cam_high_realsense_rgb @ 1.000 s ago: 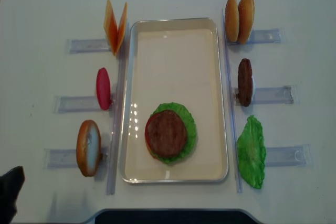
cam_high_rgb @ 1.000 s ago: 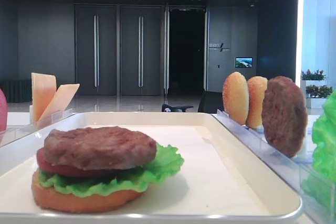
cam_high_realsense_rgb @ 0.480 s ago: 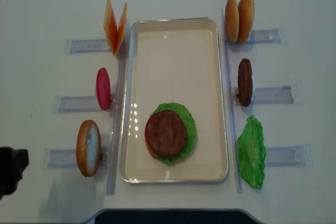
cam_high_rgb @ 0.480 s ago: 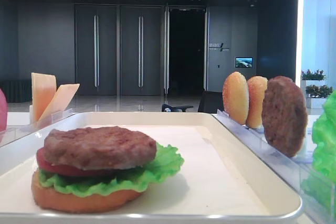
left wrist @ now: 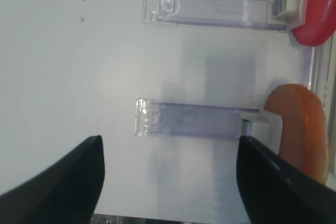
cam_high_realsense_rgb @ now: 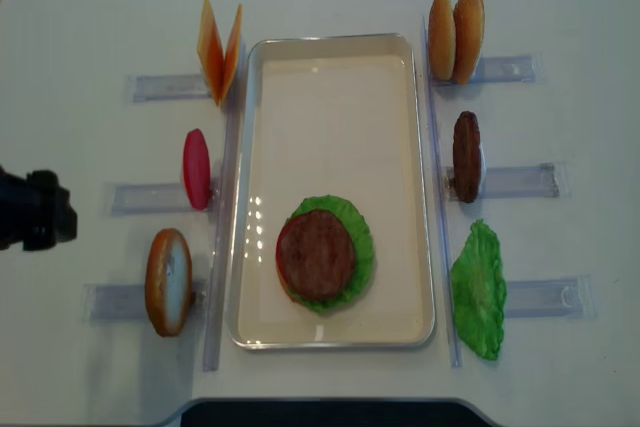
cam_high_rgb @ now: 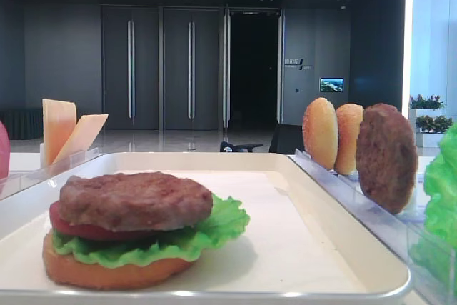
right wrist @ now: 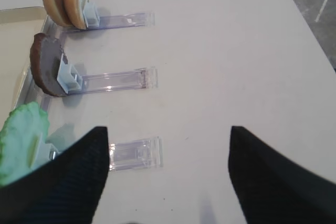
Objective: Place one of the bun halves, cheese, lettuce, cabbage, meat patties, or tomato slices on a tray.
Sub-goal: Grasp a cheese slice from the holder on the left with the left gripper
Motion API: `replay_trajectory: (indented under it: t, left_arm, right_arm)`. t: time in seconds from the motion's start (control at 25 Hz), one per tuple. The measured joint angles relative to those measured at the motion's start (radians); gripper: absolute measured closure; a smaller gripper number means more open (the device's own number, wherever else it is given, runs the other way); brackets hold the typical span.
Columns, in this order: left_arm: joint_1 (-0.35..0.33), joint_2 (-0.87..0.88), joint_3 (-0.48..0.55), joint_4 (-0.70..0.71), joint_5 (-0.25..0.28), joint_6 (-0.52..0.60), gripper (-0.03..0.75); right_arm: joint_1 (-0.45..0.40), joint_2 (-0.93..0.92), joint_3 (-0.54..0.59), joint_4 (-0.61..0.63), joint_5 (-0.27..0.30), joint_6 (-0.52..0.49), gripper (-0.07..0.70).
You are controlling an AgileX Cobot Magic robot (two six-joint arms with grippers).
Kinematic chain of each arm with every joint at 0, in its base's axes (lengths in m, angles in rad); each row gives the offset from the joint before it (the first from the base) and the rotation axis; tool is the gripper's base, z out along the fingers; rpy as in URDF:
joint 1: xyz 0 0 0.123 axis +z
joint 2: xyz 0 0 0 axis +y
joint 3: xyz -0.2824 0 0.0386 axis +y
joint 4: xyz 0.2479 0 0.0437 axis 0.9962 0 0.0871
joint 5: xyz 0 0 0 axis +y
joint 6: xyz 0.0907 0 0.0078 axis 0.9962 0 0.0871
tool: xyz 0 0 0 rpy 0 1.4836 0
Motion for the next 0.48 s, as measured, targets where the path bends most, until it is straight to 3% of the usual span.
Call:
replay_trajectory:
  t: [0.28, 0.48]
  left_arm:
    - [0.000, 0.313, -0.226, -0.002, 0.033, 0.000, 0.124]
    - [0.000, 0.528, -0.435, -0.009, 0.105, 0.000, 0.124]
  right_arm:
    - [0.000, 0.000, 0.000, 0.000, 0.000, 0.000, 0.144]
    - [0.000, 0.000, 0.000, 0.000, 0.000, 0.000, 0.144]
